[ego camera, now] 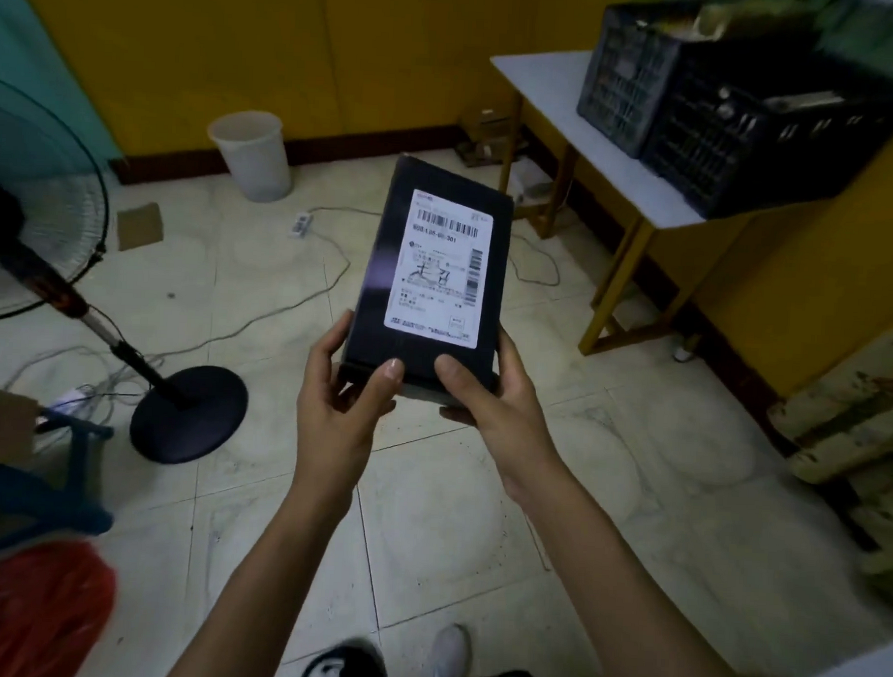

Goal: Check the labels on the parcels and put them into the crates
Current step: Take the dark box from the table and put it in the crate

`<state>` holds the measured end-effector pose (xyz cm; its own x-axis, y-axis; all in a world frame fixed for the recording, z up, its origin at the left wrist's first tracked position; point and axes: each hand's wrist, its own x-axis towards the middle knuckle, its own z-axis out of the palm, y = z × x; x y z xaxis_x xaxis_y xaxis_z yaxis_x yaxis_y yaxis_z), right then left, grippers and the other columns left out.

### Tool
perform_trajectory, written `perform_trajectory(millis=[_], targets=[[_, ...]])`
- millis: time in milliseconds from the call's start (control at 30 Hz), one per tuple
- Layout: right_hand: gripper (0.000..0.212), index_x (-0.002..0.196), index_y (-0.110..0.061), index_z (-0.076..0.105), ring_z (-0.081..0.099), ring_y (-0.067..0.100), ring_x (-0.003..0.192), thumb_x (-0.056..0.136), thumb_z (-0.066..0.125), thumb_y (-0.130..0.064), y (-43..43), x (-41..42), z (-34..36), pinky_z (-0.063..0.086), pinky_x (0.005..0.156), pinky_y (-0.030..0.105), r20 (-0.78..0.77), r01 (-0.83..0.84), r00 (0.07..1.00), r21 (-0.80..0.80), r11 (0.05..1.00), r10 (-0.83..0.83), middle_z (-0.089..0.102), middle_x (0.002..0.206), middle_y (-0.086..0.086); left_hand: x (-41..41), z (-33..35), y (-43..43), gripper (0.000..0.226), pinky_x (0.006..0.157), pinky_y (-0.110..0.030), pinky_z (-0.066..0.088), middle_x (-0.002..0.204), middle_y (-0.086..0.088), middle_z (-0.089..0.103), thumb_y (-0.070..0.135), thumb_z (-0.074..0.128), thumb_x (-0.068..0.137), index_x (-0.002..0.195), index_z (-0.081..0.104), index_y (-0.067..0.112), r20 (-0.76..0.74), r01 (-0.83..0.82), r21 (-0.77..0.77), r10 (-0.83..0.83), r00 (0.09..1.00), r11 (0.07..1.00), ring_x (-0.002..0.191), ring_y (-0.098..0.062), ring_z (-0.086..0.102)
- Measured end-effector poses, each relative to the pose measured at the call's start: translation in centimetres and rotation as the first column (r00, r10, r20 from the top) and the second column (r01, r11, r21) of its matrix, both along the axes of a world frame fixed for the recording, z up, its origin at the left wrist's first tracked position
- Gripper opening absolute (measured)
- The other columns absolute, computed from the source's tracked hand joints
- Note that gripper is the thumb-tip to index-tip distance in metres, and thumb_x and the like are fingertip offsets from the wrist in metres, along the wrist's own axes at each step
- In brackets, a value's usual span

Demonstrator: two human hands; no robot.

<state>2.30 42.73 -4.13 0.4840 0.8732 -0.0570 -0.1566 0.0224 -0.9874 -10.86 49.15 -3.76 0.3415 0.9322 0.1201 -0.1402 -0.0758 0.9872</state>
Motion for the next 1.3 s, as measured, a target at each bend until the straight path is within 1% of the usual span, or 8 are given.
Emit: perform_trajectory(millis=[200, 267, 400, 500, 667, 867, 1100, 1300], targets=[[0.058, 0.135, -0.043, 0.041, 0.052, 0.006, 0.122, 0.084, 0.069, -0.041, 7.9, 6.2, -1.8, 0.046, 0.103, 0.038, 0.038, 0.079, 0.996, -0.079, 0.994, -0.076, 0.057, 0.129, -0.016, 7.5, -0.9, 8.7, 0.099, 0.079, -0.015, 0.052, 0.114, 0.003, 0.061, 0.023, 0.078, 0.070, 0.147, 0.019, 0.035, -0.004, -0.003, 0.043, 0.003, 1.000, 0.999, 0.105, -0.005, 0.063], [0.063, 0.137, -0.046, 0.036, 0.049, 0.002, 0.125, 0.083, 0.069, -0.044, 11.0, 8.9, -2.3, 0.043, 0.106, 0.037, 0.046, 0.145, 0.989, -0.061, 0.988, -0.142, 0.054, 0.133, -0.017, 10.7, -1.4, 12.2, 0.088, 0.082, -0.015, 0.052, 0.117, 0.011, 0.060, 0.024, 0.083, 0.069, 0.141, 0.033, 0.030, -0.057, 0.050, 0.126, -0.043, 0.997, 0.991, 0.108, -0.003, 0.061], [0.085, 0.147, -0.043, 0.024, 0.047, 0.008, 0.130, 0.076, 0.070, -0.054, 18.5, 15.6, -2.2, 0.046, 0.105, 0.038, 0.019, 0.269, 0.963, 0.009, 0.963, -0.269, 0.048, 0.142, -0.011, 19.0, -2.4, 19.9, 0.062, 0.080, -0.013, 0.050, 0.109, 0.021, 0.062, 0.028, 0.087, 0.064, 0.112, 0.049, 0.038, -0.086, 0.155, 0.218, -0.139, 0.987, 0.964, 0.103, -0.005, 0.062], [0.079, 0.147, -0.039, 0.029, 0.052, 0.006, 0.124, 0.076, 0.064, -0.049, 24.1, 21.0, -1.6, 0.051, 0.098, 0.031, 0.011, 0.362, 0.932, -0.007, 0.932, -0.362, 0.050, 0.141, -0.008, 25.5, -2.4, 26.4, 0.058, 0.080, -0.010, 0.048, 0.104, 0.026, 0.060, 0.030, 0.081, 0.060, 0.106, 0.048, 0.040, -0.067, 0.244, 0.240, -0.234, 0.970, 0.940, 0.101, -0.003, 0.061], [0.087, 0.149, -0.040, 0.023, 0.047, 0.008, 0.129, 0.072, 0.062, -0.054, 30.6, 29.5, 0.7, 0.047, 0.103, 0.032, 0.026, 0.518, 0.855, -0.025, 0.855, -0.518, 0.046, 0.144, -0.010, 36.3, -0.1, 35.0, 0.059, 0.079, -0.007, 0.047, 0.105, 0.031, 0.058, 0.039, 0.079, 0.058, 0.106, 0.046, 0.043, -0.094, 0.422, 0.286, -0.413, 0.906, 0.860, 0.101, 0.001, 0.060], [0.076, 0.144, -0.037, 0.036, 0.055, 0.005, 0.121, 0.075, 0.064, -0.049, 34.6, 38.8, 1.7, 0.053, 0.091, 0.024, -0.026, 0.660, 0.751, 0.040, 0.750, -0.660, 0.054, 0.137, -0.009, 47.5, 0.7, 39.5, 0.060, 0.081, -0.009, 0.047, 0.108, 0.029, 0.057, 0.045, 0.078, 0.060, 0.110, 0.045, 0.035, -0.109, 0.556, 0.306, -0.551, 0.827, 0.773, 0.103, -0.001, 0.059], [0.078, 0.149, -0.033, 0.027, 0.047, 0.014, 0.132, 0.081, 0.060, -0.049, 39.2, 51.0, 1.7, 0.046, 0.104, 0.040, 0.021, 0.729, 0.678, 0.107, 0.676, -0.735, 0.045, 0.146, -0.003, 60.4, 0.5, 43.3, 0.060, 0.083, -0.014, 0.049, 0.109, 0.030, 0.054, 0.048, 0.081, 0.064, 0.110, 0.043, 0.043, -0.111, 0.535, 0.400, -0.541, 0.834, 0.744, 0.103, -0.001, 0.058], [0.083, 0.149, -0.035, 0.026, 0.048, 0.006, 0.129, 0.077, 0.066, -0.046, 43.0, 65.3, 4.0, 0.046, 0.104, 0.032, 0.037, 0.722, 0.673, 0.182, 0.667, -0.739, 0.044, 0.147, -0.007, 75.3, 3.2, 46.4, 0.056, 0.080, -0.007, 0.045, 0.108, 0.034, 0.051, 0.043, 0.075, 0.069, 0.112, 0.040, 0.044, -0.102, 0.526, 0.478, -0.550, 0.829, 0.704, 0.100, 0.005, 0.056]])
